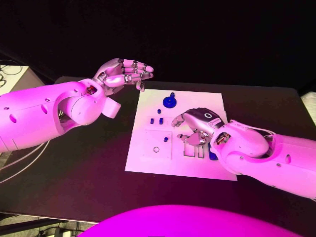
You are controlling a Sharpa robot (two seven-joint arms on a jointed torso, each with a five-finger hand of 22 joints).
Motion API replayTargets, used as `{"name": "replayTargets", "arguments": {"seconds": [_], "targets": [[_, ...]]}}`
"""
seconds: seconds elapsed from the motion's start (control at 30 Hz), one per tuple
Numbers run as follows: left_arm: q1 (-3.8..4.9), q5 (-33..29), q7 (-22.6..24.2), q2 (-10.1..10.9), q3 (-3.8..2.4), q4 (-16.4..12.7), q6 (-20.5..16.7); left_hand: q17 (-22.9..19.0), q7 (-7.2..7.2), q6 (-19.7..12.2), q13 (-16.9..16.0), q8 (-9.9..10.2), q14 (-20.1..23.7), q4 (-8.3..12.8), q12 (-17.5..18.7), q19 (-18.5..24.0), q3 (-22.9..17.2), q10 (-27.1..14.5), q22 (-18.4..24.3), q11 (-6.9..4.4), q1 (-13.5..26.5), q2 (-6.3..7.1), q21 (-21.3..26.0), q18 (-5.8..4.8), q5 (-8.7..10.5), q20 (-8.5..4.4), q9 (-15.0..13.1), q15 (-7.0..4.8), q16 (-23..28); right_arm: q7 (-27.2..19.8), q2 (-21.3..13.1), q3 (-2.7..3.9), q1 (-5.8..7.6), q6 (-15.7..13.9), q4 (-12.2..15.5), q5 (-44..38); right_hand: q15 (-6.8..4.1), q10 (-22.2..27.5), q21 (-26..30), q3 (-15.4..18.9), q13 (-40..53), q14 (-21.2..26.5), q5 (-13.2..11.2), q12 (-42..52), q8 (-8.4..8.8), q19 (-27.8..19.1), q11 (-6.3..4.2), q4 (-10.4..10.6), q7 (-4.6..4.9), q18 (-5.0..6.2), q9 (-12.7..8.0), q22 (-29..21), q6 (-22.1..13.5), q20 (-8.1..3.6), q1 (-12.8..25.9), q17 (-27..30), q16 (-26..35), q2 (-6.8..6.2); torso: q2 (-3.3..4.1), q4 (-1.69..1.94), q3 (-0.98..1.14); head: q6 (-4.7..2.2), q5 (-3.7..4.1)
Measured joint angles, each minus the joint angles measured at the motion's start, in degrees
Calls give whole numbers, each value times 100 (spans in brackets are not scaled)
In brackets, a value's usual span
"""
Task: Assemble the parts on the task board
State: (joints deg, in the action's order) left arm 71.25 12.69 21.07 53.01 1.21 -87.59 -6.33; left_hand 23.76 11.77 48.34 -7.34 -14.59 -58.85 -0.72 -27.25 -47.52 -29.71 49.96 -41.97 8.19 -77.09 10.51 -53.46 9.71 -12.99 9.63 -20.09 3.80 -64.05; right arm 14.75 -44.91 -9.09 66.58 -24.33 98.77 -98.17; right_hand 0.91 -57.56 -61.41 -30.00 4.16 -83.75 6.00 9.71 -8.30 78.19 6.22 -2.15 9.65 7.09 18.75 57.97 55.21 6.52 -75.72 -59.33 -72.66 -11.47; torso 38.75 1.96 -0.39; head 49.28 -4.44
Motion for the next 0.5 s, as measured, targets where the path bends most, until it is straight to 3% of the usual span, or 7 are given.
{"name": "replayTargets", "arguments": {"seconds": [0.17, 0.2, 0.23, 0.3, 0.37, 0.4, 0.5], "targets": [[0, 2, -1, 1, 0, 9, 2, 0, 0, 0, 0, 0, 0, 0, 0, 0, 0, -21, 5, 21, 0, 0, 0, 0, 0, 0, 0, 0, 0, 14, -370, 40, 334, 162, 12, 424, 0, -39, -111, -4, -23, 0, 157, 27, 52, 41, -38, 38, -10, 0, -27, 142, -10, -27, 125, -108, -94, -125, -3, -12, -1, -60, 66], [0, 2, -1, 1, 0, 11, 2, 0, 0, 0, 0, 0, 0, 0, 0, 0, 0, -21, 6, 21, 0, 0, 0, 0, 0, 0, 1, 0, 0, 19, -422, 45, 381, 218, -9, 490, 0, 107, -47, 423, -27, 0, 303, 27, 125, 41, -21, 118, -26, 0, -46, 87, -103, -27, 117, -125, -127, -150, -3, -15, -1, -68, 77], [0, 2, -2, 1, 0, 11, 2, 0, 0, 0, 0, 0, 0, 0, 0, 0, 0, -21, 6, 21, 0, 0, 0, 0, 0, 0, 1, 0, 0, 22, -450, 48, 408, 256, -27, 526, 0, 142, -28, 516, -28, 0, 324, 27, 136, 41, -17, 130, -28, 0, -49, 73, -120, -27, 102, -123, -127, -151, -3, -14, -1, -75, 86], [0, 3, -2, -1, 1, 15, 2, 0, 0, 0, -1, 0, 0, 0, 0, 0, 0, -21, 6, 21, 0, 0, 0, -1, 0, 0, 1, 0, 0, 31, -509, 52, 463, 374, -99, 615, 0, 382, 98, 1491, -28, 0, 421, 116, 199, 7, 20, 339, -86, 0, -65, -10, -201, 7, -224, -57, -127, 17, -4, -18, -1, -97, 118], [0, 3, -2, -6, 1, 24, 3, 0, 0, 0, -1, 0, 0, 0, 0, 0, 0, -21, 6, 21, 0, 0, 0, -1, 0, 0, 1, 0, 0, 42, -541, 52, 499, 521, -193, 679, 12, 568, 108, 2201, -28, -11, 497, 191, 247, -2, 29, 637, -108, 0, -78, -12, -239, 16, -514, -37, -152, 74, -5, -19, 0, -115, 138], [0, 3, -2, -8, 1, 25, 3, 0, 0, 0, 0, 0, 0, 0, 0, 0, 0, -21, 6, 21, 0, 0, 10, 0, 0, 0, 0, 0, 0, 45, -546, 51, 509, 580, -228, 696, 46, 698, 107, 2619, -28, -16, 511, 282, 261, -2, 49, 1029, -140, 0, -78, 16, -271, 16, -805, -37, -193, 61, -5, -19, 2, -130, 152], [0, 4, -2, -14, 2, 29, 4, 1, 0, 0, 4, 0, 0, 0, 0, 0, 0, -21, 6, 21, 0, 0, 27, 0, 0, 0, -5, 0, 0, 53, -539, 48, 527, 761, -338, 721, 74, 889, 140, 3090, -28, 12, 511, 419, 300, 19, 83, 1775, -190, 0, -78, 26, -321, 37, -1283, -1, -204, -58, -5, -18, 7, -154, 178]]}}
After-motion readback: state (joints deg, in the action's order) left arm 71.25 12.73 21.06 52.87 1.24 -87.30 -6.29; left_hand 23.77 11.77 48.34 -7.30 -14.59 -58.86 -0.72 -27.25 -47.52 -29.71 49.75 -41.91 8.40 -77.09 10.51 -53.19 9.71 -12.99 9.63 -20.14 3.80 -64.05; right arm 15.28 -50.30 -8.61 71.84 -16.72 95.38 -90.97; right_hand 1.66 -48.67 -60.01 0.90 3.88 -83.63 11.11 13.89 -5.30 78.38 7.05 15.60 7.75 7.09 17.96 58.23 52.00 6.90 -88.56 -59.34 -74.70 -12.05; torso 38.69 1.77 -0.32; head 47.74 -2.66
